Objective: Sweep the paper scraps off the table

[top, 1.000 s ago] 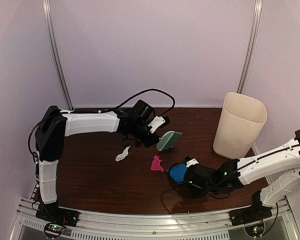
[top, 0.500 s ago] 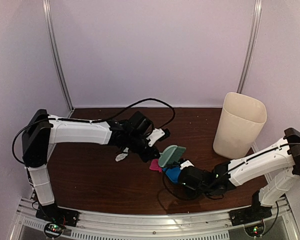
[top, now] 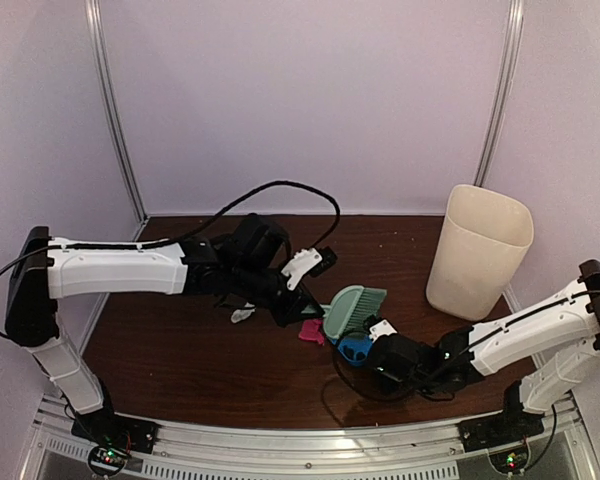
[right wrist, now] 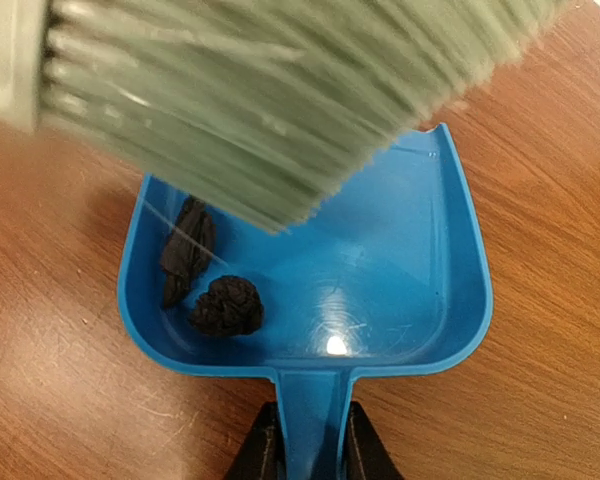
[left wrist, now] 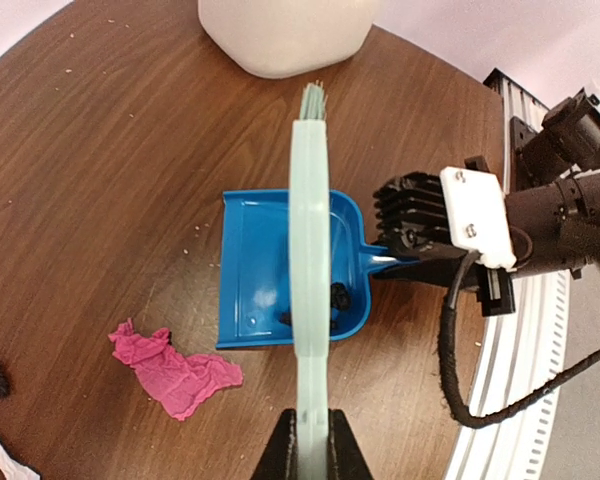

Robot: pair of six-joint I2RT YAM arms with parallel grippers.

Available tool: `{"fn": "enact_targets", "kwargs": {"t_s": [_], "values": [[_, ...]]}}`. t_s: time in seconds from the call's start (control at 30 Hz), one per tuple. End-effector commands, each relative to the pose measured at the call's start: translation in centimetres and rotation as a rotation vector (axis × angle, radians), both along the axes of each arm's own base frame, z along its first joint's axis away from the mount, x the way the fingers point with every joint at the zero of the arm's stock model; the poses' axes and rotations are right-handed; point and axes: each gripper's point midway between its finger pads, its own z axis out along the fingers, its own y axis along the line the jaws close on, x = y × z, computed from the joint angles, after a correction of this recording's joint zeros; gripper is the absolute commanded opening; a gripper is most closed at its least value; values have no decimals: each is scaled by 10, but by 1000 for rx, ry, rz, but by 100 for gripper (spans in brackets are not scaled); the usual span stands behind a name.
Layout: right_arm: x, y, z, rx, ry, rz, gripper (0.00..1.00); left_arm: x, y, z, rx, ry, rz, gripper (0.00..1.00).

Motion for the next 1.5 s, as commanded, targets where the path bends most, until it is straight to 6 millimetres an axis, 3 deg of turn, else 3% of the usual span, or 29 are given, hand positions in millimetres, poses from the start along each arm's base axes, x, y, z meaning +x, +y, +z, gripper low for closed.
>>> {"fn": "enact_targets", "kwargs": {"t_s": [0.0,0.27,0.47,0.67,0.83,1.17,1.47], "values": [[-1,-3,6,48,-25,-16,0,15,4,35,-86,-52,115,0],[-33,2,5,52,27,60,0,45,44,53,-60,-173,366,0],[-63,20,4,61,85,160,0,59,74,35,35,-219,498,0],[-57,37,6,54,52,154,0,75,96,6,121,-220,590,0],[-45,52,11,32,-11,142,0,79,96,-19,178,-196,579,0],[-23,70,0,3,-45,136,0,51,79,-58,192,-51,436,0],[-9,71,-2,20,-69,143,0,-7,61,-41,71,20,291,0]]}}
